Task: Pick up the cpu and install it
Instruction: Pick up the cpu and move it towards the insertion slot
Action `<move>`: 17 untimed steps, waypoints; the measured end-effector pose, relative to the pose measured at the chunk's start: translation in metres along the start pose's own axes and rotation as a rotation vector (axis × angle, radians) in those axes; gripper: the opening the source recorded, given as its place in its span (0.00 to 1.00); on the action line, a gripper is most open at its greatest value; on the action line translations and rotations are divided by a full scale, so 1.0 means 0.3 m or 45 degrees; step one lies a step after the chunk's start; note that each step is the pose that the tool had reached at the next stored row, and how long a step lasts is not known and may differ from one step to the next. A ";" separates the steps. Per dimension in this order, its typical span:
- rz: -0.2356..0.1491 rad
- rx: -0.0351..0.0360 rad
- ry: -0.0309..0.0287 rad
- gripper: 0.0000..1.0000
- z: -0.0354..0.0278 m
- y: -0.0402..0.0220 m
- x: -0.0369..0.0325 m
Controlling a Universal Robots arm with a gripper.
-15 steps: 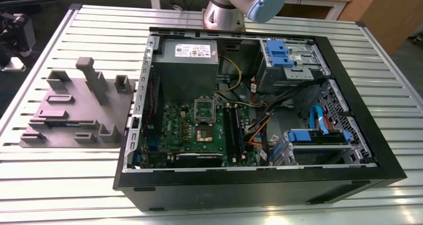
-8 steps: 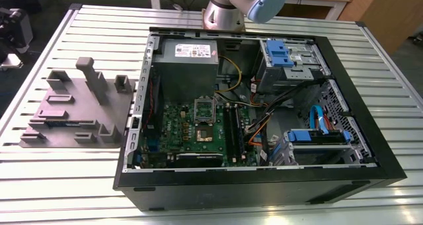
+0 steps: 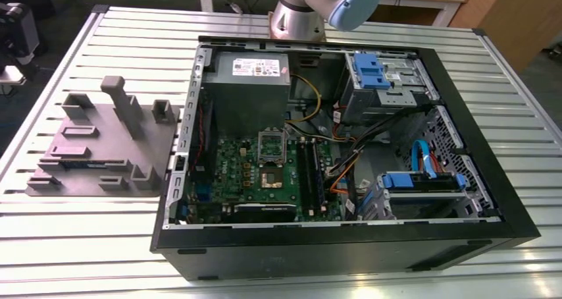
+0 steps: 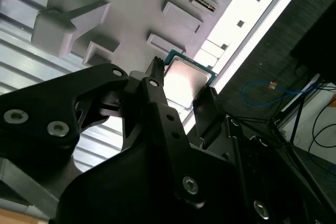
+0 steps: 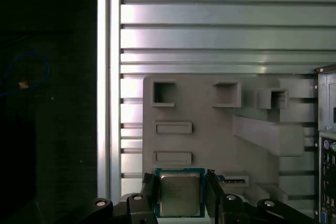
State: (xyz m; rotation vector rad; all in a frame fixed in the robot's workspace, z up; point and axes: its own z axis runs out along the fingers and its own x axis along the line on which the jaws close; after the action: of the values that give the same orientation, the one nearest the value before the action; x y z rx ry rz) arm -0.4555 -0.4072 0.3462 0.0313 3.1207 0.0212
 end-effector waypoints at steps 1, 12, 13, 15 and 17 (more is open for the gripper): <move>0.000 -0.0001 0.0000 0.47 -0.004 0.000 0.000; 0.000 0.0000 0.0001 0.47 -0.019 0.000 -0.001; 0.000 0.0001 0.0004 0.47 -0.019 0.000 -0.003; 0.000 -0.0001 0.0000 0.47 -0.018 0.000 -0.008; 0.000 -0.0001 0.0000 0.47 -0.018 0.001 -0.009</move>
State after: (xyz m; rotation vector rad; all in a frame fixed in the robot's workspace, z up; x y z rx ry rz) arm -0.4530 -0.4072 0.3518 0.0315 3.1207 0.0213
